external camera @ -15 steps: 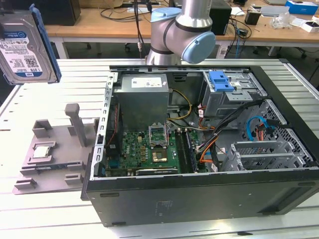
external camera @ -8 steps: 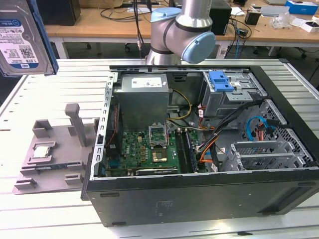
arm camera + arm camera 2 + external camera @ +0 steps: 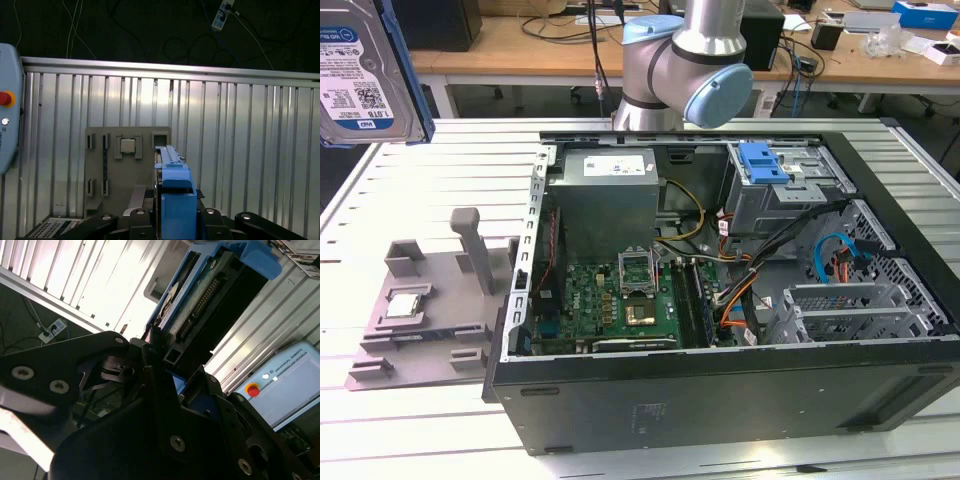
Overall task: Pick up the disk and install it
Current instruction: 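Pick up the disk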
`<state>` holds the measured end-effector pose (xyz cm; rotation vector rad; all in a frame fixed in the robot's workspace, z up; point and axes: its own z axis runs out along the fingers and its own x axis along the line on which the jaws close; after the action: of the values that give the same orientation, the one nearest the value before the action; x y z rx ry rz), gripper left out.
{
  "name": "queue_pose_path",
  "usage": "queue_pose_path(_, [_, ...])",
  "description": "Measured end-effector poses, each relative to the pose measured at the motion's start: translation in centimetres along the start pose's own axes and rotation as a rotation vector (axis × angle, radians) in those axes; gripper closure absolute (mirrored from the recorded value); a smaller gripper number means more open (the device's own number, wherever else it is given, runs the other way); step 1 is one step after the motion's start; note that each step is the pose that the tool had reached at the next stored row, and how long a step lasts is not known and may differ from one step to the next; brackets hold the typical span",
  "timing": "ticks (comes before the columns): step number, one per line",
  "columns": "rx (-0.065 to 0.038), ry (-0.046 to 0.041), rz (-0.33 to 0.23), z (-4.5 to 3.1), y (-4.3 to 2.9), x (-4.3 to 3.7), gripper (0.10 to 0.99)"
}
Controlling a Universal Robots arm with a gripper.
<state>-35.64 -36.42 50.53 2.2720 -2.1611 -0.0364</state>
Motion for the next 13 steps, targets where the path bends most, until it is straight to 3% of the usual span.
queue_pose_path(4, [0.000, 0.0001, 0.000, -0.01, -0.25, 0.01, 0.718])
queue_pose_path(13, [0.000, 0.0001, 0.000, -0.07, -3.11, 0.15, 0.718])
